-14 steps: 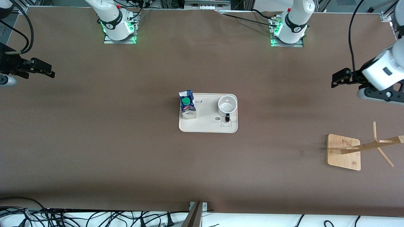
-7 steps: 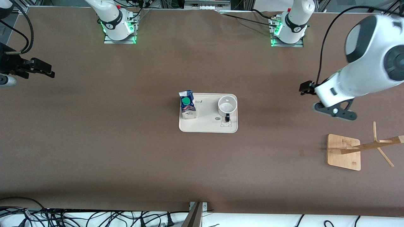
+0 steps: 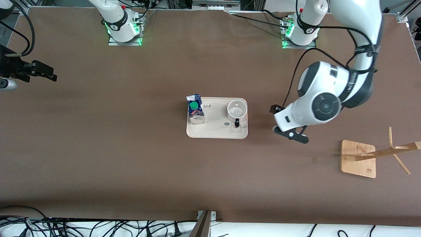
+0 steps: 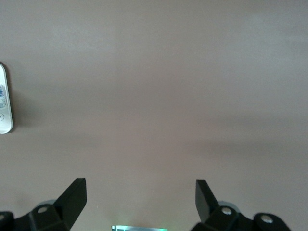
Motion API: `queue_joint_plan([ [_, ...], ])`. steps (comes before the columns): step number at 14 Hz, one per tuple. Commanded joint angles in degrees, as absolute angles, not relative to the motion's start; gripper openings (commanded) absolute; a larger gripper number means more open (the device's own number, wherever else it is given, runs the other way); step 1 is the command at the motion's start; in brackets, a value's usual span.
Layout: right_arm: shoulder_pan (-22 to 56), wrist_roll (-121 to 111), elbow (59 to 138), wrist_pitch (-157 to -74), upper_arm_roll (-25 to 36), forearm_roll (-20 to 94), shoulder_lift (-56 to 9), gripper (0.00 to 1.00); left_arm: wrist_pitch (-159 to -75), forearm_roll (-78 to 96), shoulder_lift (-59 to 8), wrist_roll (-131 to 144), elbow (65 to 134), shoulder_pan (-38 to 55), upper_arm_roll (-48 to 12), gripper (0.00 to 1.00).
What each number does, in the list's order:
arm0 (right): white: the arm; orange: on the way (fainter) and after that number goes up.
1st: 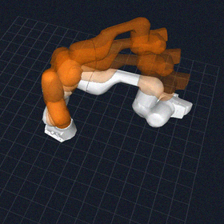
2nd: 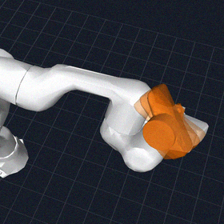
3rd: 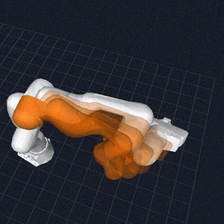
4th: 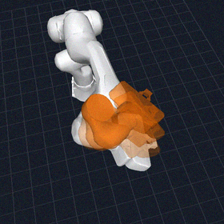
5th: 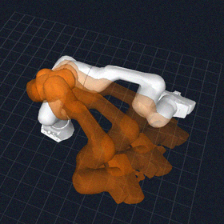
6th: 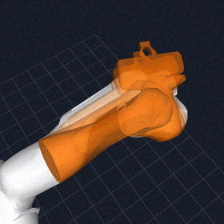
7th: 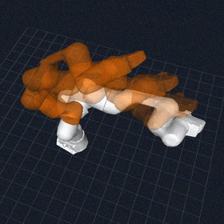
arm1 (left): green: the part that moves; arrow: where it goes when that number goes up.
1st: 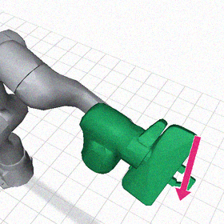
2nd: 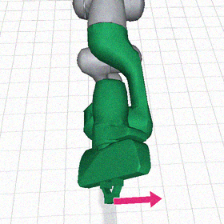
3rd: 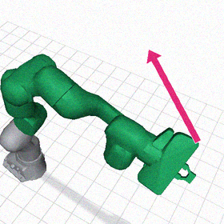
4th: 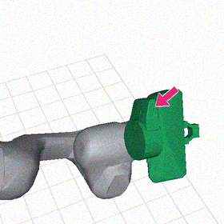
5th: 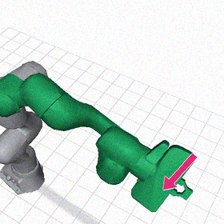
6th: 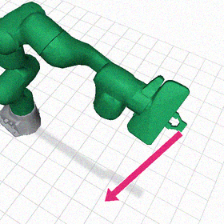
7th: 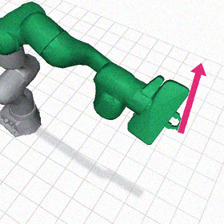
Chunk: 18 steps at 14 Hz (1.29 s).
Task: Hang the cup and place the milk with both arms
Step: 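Lower the left gripper over the mug's black handle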
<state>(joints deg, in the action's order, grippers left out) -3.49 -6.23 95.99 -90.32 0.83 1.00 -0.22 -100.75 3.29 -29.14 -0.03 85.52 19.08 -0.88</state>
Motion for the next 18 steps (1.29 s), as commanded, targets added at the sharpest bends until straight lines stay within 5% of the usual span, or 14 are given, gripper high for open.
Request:
queue_joint_plan([
  [1,-3.3,-5.6,94.7,-89.0,1.1,1.1,-0.5,1.00,-103.9,4.3,-31.5,2.6,84.1,21.3,-0.4,1.00],
  [11,-3.3,-6.2,94.7,-89.0,1.1,1.0,-0.6,1.00,-117.9,5.0,-32.0,15.3,93.9,28.6,-0.3,1.00],
  [18,-3.3,-6.1,94.7,-89.0,1.1,1.1,-0.6,1.00,-122.2,4.9,-25.3,15.8,105.3,28.7,-0.4,1.00],
])
